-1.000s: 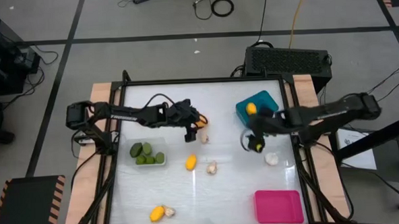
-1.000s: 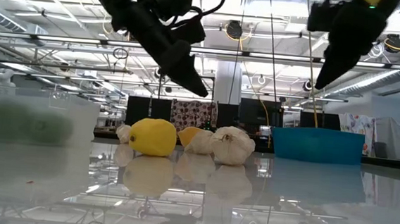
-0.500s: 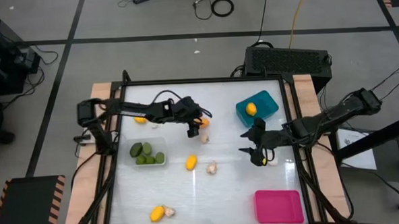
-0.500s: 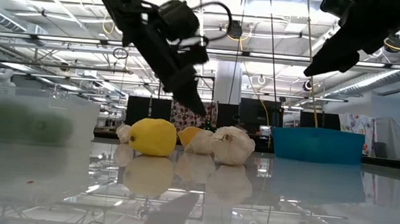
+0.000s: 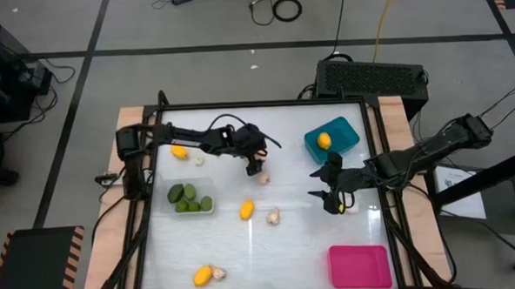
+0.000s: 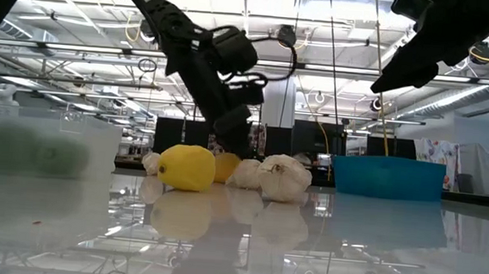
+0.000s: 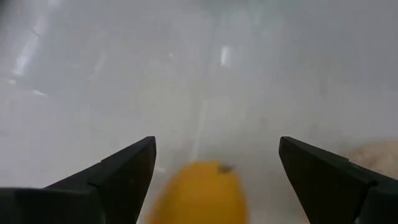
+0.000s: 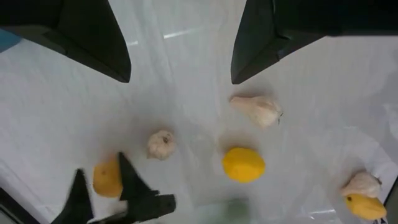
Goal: Sort produce into baskets
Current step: Put the yellow lemon into the blue bin
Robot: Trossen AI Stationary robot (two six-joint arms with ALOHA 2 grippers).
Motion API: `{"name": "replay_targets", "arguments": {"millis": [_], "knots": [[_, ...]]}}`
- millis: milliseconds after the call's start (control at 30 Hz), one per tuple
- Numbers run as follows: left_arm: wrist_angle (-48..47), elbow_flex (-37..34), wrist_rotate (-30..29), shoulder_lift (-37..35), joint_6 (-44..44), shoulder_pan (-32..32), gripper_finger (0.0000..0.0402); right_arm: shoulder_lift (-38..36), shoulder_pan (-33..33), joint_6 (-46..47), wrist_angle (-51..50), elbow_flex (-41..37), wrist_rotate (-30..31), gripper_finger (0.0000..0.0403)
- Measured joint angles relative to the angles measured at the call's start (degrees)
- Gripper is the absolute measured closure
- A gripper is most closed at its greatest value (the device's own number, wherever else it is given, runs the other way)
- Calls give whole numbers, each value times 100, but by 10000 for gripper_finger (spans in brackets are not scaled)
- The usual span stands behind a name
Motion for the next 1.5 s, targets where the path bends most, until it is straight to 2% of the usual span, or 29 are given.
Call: {"name": "replay_targets", "arguments": {"millis": [233, 533, 800, 967, 1500], "knots": [[-79, -1, 110, 247, -1, 0, 54, 2, -2, 2, -18, 0, -2, 133], [-7, 128, 113, 35, 177, -22, 54, 2, -2, 0, -14, 0, -2, 133], [-1955, 847, 120, -326, 500, -26, 54, 2, -2, 0, -66, 2, -2, 133], [-2607, 865, 37, -313, 214, -3, 54, 2, -2, -68, -69, 2, -2, 133], [-2530, 474, -102, -315, -144, 214, 54, 2, -2, -105, -69, 2, -4, 133]]}}
